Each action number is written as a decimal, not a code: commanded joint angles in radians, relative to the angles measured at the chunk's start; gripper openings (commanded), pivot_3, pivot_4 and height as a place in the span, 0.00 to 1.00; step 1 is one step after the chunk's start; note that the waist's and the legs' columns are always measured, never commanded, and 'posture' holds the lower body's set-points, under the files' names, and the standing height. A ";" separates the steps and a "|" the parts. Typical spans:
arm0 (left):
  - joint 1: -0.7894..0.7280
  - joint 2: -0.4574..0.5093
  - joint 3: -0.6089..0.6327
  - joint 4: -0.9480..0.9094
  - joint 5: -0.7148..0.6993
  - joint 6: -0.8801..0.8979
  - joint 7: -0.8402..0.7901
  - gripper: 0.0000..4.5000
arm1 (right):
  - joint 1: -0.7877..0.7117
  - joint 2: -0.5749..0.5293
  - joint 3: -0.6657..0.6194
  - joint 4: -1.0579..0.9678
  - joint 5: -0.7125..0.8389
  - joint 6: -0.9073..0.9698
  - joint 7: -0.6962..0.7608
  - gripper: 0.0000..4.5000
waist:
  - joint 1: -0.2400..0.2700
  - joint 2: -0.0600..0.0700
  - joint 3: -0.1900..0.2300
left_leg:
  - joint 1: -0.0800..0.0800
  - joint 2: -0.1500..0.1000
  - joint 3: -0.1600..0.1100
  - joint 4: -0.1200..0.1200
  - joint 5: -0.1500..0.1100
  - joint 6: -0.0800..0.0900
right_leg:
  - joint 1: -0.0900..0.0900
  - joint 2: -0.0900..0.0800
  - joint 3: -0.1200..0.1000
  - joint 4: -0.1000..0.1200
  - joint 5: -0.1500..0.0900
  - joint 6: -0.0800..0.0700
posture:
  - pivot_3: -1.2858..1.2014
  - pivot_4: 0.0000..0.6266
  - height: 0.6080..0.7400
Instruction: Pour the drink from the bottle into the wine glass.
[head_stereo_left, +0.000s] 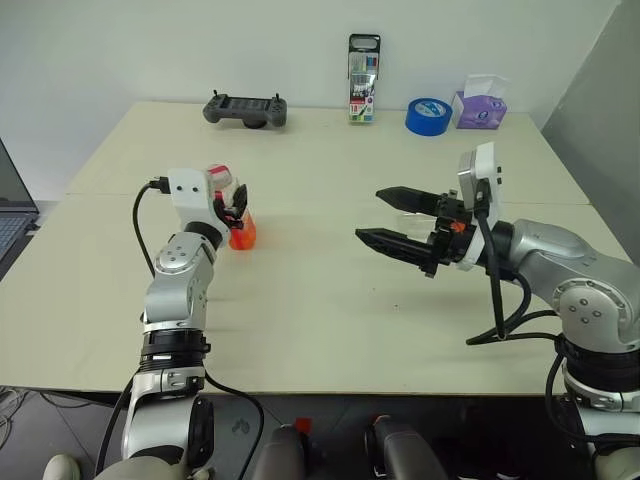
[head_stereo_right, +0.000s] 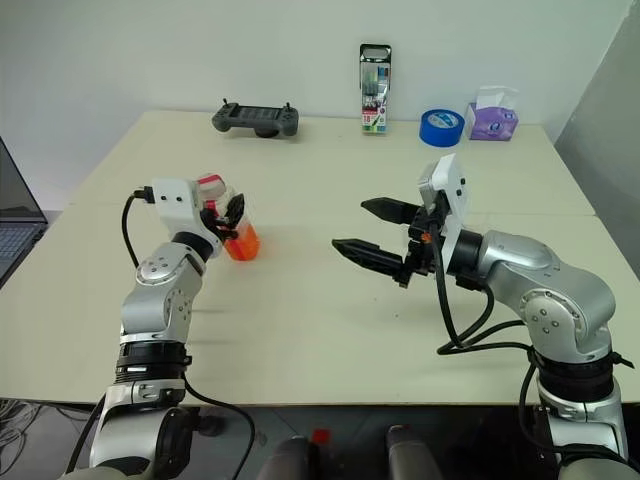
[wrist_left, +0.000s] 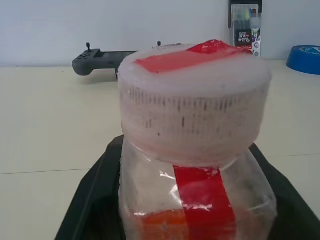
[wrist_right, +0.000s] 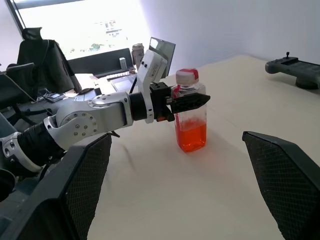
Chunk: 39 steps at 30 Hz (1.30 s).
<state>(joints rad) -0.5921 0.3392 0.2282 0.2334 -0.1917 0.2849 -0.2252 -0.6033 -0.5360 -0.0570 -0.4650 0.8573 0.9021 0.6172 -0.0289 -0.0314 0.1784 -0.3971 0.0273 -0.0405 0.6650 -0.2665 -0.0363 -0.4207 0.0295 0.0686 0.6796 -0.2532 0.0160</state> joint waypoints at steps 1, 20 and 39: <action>0.001 0.012 0.010 -0.055 -0.005 -0.008 0.006 0.44 | -0.018 0.005 -0.020 -0.017 0.023 -0.010 -0.007 1.00 | 0.000 0.000 0.000 | 0.000 0.000 0.000 0.000 0.000 0.000 | 0.000 0.000 0.000 0.000 0.000 0.000 | 0.52 0.24 1.00; 0.048 0.050 -0.186 -0.399 -0.191 0.159 -0.356 0.44 | -0.074 0.129 0.098 0.015 -0.116 -0.078 -0.093 1.00 | -0.001 0.000 0.000 | -0.001 0.000 0.000 0.000 0.000 0.000 | -0.001 -0.001 0.000 0.000 0.000 0.000 | 0.52 0.24 1.00; -0.031 0.116 -0.287 -0.399 -0.292 0.246 -0.646 0.44 | -0.094 0.241 0.141 0.028 -0.183 -0.091 -0.153 1.00 | -0.004 0.001 0.001 | 0.000 0.000 0.000 0.000 0.000 0.000 | -0.001 0.003 0.000 0.000 -0.003 0.004 | 0.52 0.24 1.00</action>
<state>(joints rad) -0.5947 0.4616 -0.0634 -0.1490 -0.4801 0.5569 -0.8637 -0.6863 -0.2986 0.0831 -0.4074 0.6801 0.8234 0.4704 -0.0327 -0.0299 0.1793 -0.3975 0.0276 -0.0404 0.6646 -0.2665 -0.0364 -0.4221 0.0322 0.0688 0.6799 -0.2557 0.0198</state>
